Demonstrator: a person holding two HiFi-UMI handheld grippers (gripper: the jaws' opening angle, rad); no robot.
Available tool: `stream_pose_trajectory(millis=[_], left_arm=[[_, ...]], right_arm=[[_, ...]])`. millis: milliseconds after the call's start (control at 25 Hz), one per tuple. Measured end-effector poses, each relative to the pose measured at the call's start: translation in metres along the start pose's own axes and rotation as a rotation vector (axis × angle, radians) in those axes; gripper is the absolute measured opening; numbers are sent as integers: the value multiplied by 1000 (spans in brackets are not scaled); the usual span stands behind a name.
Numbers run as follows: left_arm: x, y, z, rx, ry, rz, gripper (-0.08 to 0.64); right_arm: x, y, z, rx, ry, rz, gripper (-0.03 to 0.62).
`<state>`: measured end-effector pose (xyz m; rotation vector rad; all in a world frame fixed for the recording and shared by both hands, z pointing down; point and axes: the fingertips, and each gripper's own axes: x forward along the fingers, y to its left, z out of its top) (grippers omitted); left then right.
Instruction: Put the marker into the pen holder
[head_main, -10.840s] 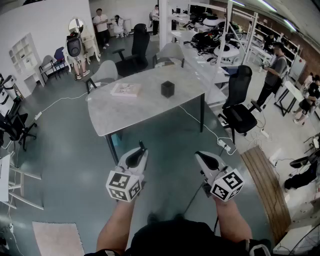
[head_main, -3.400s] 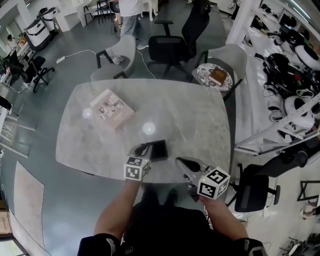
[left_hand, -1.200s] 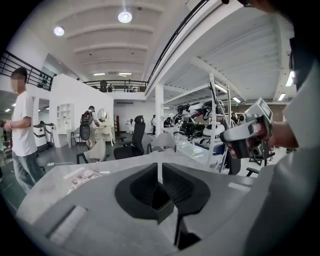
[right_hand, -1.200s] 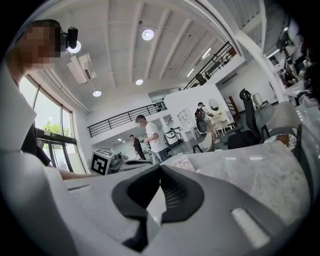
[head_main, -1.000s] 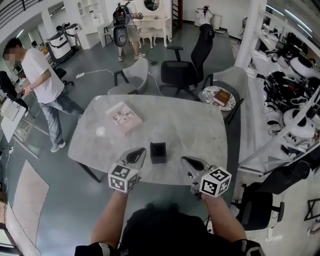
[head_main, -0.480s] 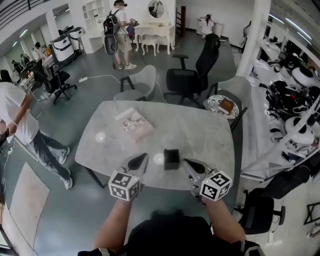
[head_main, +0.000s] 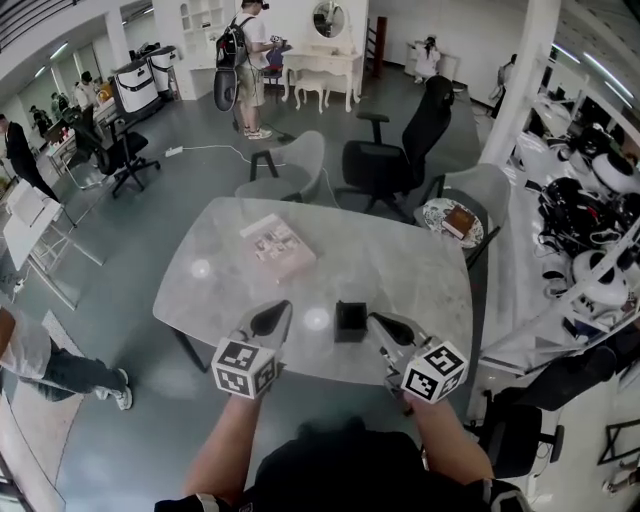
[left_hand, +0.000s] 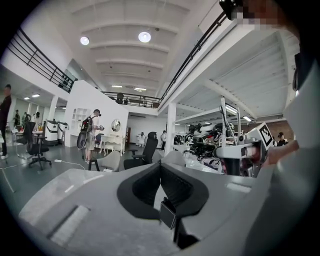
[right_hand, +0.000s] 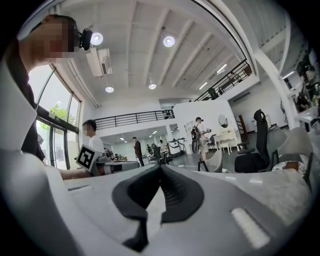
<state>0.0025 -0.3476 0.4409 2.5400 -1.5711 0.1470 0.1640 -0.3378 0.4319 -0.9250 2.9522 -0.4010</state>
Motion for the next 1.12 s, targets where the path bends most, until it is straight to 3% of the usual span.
stream_pose_trajectory(millis=[520,1120], left_arm=[[14,-7,8,-11,-3,28,11],[20,6,8,-28,-9,57,11]], right_arm=[[-5,-13,10,-50,8,23,2],[0,-29,15,-58,-6,-5,2]])
